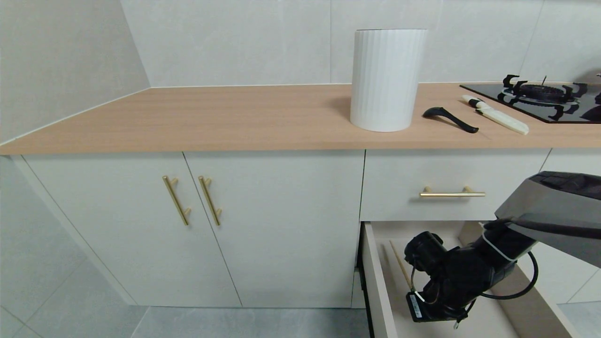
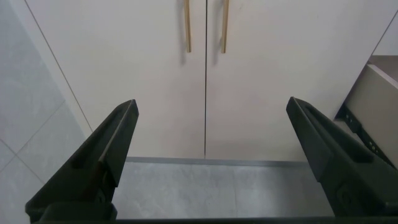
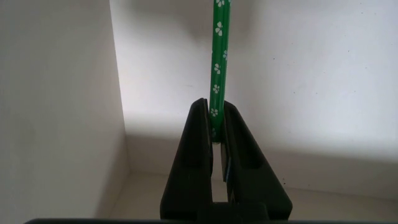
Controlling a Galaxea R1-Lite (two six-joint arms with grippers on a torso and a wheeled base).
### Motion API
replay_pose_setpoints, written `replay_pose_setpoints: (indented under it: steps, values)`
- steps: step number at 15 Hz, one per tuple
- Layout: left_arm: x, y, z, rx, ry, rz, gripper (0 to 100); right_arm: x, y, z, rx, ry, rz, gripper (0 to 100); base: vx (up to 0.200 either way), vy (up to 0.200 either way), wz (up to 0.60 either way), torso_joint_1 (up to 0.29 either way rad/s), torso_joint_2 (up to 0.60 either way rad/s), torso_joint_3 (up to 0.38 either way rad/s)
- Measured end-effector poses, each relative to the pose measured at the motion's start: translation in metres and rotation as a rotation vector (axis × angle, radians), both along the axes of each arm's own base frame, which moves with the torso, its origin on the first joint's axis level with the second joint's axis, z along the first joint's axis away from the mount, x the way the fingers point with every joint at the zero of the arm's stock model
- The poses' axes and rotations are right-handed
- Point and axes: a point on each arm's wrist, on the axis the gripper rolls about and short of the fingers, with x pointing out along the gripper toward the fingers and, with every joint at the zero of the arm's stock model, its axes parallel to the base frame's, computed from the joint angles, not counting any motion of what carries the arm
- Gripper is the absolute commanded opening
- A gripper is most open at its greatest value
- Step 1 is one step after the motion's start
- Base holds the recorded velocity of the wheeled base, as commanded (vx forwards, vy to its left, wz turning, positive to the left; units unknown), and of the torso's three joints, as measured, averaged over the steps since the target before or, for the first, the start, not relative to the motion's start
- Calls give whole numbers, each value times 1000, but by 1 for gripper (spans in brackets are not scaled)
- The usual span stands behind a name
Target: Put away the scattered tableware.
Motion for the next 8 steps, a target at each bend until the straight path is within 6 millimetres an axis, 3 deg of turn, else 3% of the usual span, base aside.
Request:
replay_pose_setpoints:
  steps: [8]
  values:
    - [0, 0, 0, 0, 0, 0, 100, 0, 0, 1, -11, -10, -21, 0, 0, 0, 0, 0, 0, 0]
